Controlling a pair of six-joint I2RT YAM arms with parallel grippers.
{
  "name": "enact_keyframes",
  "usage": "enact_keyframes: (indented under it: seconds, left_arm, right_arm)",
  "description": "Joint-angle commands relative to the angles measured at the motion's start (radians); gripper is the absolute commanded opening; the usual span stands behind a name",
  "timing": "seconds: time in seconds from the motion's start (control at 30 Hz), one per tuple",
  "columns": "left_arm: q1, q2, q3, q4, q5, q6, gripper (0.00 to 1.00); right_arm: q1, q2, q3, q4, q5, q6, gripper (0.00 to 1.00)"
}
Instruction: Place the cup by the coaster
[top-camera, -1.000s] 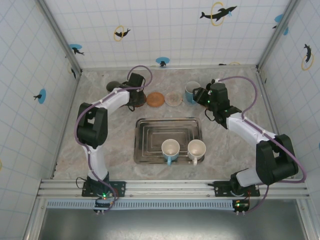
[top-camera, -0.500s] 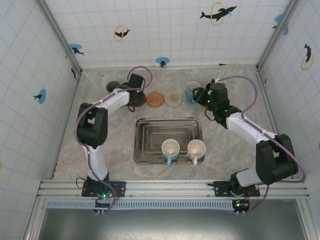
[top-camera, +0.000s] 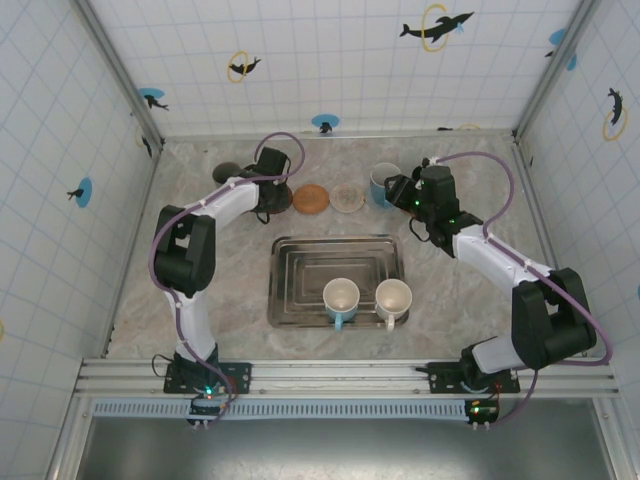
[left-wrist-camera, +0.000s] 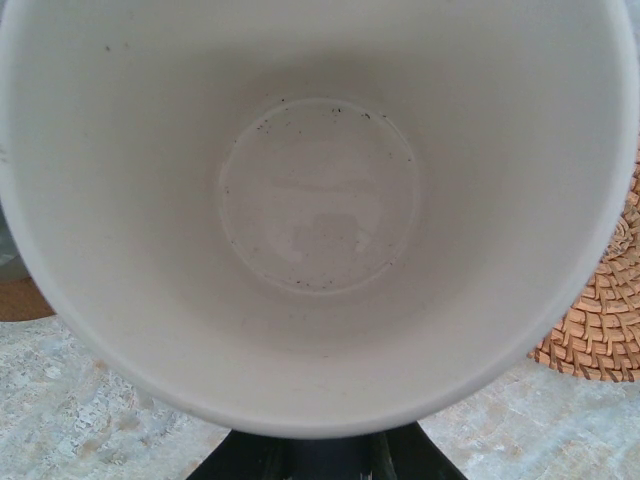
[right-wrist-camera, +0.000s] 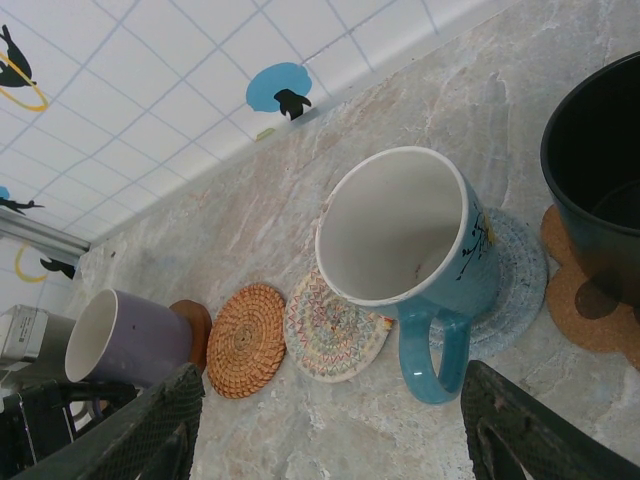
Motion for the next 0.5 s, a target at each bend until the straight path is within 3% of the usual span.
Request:
enact_keyframes:
  seconds: [0.0,0.23,0.37,0.47]
  left_arm:
    - [0.009,-0.015,-0.01,-0.038,-0.003,-0.019,0.16]
    - [0.01,-0.026,-0.014,-0.037,0.005,-0.021,0.31]
    - [0.01,-0.037,-0.018,-0.039,0.005,-0.02,0.34]
    - [0.008,-0.057,-0.023,-0.041,0.007,-0.023,0.42]
  right_arm:
    - [-0.006,-0.016,0.028,0.008,0.002,0.006,0.69]
    - [-0.007,-0.015,0.03,0.008,0.001,0.005,0.69]
    - [-0.007,-0.013,0.03,0.007,0.001,0.005,0.69]
    - [-0.007,-0.013,0.031,0.008,0.001,0.006,0.69]
